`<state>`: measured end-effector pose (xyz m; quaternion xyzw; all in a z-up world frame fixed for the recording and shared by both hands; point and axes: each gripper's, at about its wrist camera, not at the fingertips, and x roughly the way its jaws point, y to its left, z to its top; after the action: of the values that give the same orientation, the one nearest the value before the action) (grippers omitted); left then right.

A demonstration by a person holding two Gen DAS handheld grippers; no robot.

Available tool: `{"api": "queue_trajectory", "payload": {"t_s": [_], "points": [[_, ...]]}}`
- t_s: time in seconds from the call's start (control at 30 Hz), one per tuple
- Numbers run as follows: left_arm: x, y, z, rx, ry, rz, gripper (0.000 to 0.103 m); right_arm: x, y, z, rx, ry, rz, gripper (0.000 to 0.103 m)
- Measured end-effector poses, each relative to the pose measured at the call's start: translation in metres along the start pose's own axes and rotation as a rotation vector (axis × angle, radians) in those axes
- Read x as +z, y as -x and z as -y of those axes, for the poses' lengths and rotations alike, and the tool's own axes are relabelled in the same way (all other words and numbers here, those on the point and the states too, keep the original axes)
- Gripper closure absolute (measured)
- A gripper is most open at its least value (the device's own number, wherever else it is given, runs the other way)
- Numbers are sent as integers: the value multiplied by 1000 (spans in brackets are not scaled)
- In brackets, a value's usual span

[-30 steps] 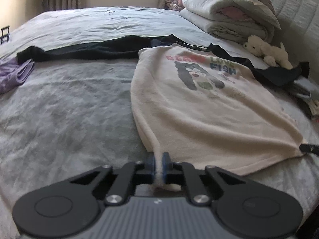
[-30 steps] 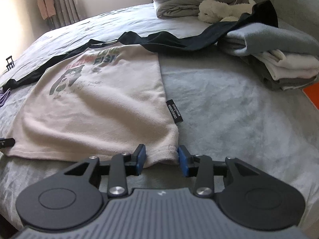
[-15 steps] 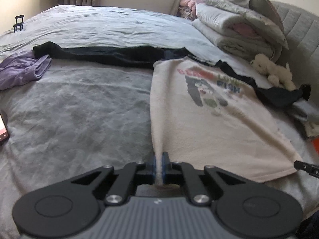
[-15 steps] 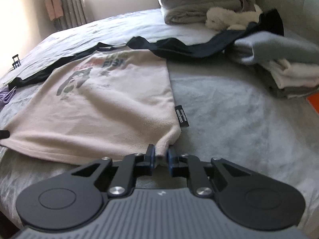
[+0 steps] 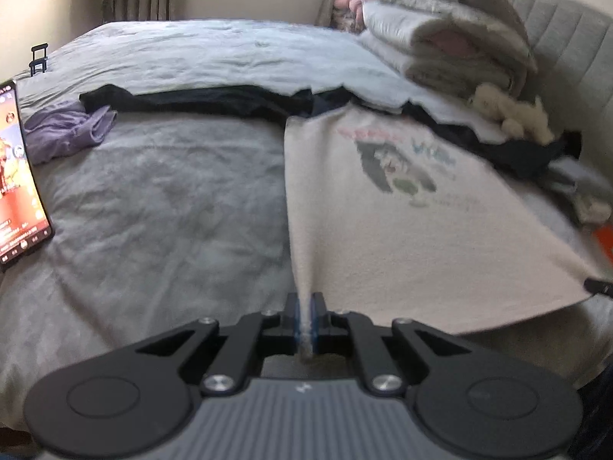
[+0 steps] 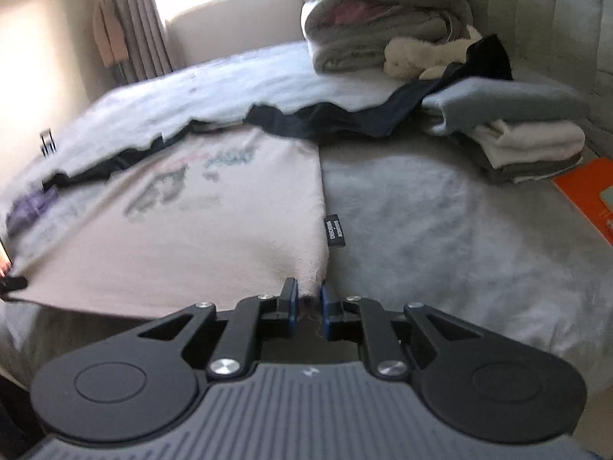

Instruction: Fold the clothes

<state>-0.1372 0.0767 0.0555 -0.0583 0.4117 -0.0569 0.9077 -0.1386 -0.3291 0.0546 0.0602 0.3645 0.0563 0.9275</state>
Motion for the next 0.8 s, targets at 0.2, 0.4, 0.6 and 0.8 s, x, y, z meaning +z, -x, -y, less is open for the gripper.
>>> {"api": "queue_trajectory", "payload": {"t_s": [0.2, 0.4, 0.6, 0.8], "points": [[-3, -17, -5, 9, 16, -64, 85, -8, -18, -6, -43, 73, -43, 88], [14, -8, -11, 97, 52, -3, 61, -2, -1, 13, 0, -43, 73, 76], [46, -9, -11, 120, 72, 39, 61, 8, -1, 28, 15, -179, 85, 76], [78, -9, -10, 143, 92, 80, 60, 25, -11, 24, -3, -153, 71, 76]]}}
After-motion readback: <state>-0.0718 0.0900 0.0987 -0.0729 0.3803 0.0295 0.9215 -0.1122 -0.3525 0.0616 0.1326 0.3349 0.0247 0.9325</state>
